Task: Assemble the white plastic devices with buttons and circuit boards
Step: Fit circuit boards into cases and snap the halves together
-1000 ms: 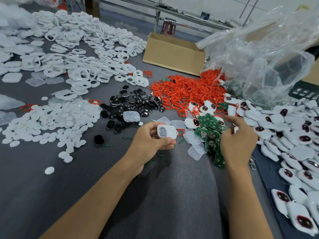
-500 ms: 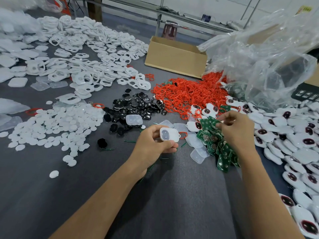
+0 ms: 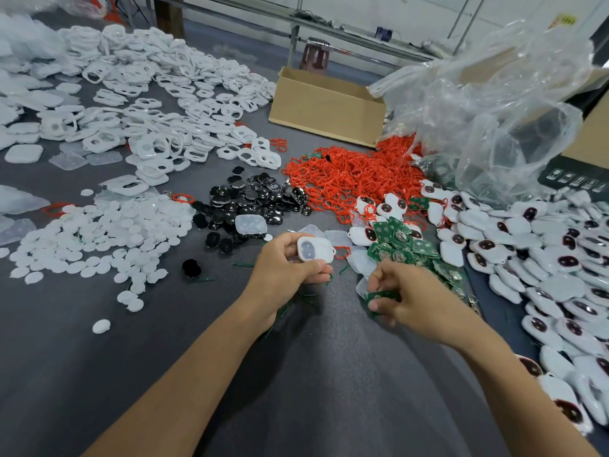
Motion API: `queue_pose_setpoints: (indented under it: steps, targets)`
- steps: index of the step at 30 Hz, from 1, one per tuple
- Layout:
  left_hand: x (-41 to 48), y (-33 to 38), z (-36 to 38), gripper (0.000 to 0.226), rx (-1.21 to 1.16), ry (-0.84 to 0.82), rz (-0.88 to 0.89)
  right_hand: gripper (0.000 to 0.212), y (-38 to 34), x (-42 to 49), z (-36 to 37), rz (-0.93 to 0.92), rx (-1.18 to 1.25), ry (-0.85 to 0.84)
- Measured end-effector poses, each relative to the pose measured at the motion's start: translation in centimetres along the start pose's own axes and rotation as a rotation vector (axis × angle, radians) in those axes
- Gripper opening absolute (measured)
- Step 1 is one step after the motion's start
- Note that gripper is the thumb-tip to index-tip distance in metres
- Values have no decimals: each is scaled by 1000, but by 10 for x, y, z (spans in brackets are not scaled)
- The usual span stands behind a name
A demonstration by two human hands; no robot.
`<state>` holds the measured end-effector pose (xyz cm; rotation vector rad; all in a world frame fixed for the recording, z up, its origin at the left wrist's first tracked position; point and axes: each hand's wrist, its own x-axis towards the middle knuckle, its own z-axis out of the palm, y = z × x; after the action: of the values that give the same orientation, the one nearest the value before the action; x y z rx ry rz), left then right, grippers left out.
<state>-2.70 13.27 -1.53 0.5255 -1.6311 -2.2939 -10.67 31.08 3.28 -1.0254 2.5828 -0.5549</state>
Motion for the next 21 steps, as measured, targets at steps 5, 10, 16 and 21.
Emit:
queue_pose_setpoints:
  steps: [5,10,16,21]
  targets:
    - [0,0,-1,37,-20,-5,0,23,-15,13,-6,-28,-163,-91]
    - [1,0,0,39,-32,-9,6,13,-17,22,-2,-46,-268,-78]
    - [0,0,0,38,-19,-14,9,5,-21,29,5,-29,-352,-71]
    - [1,0,-1,37,-29,-4,8,5,-24,34,6,32,-364,-93]
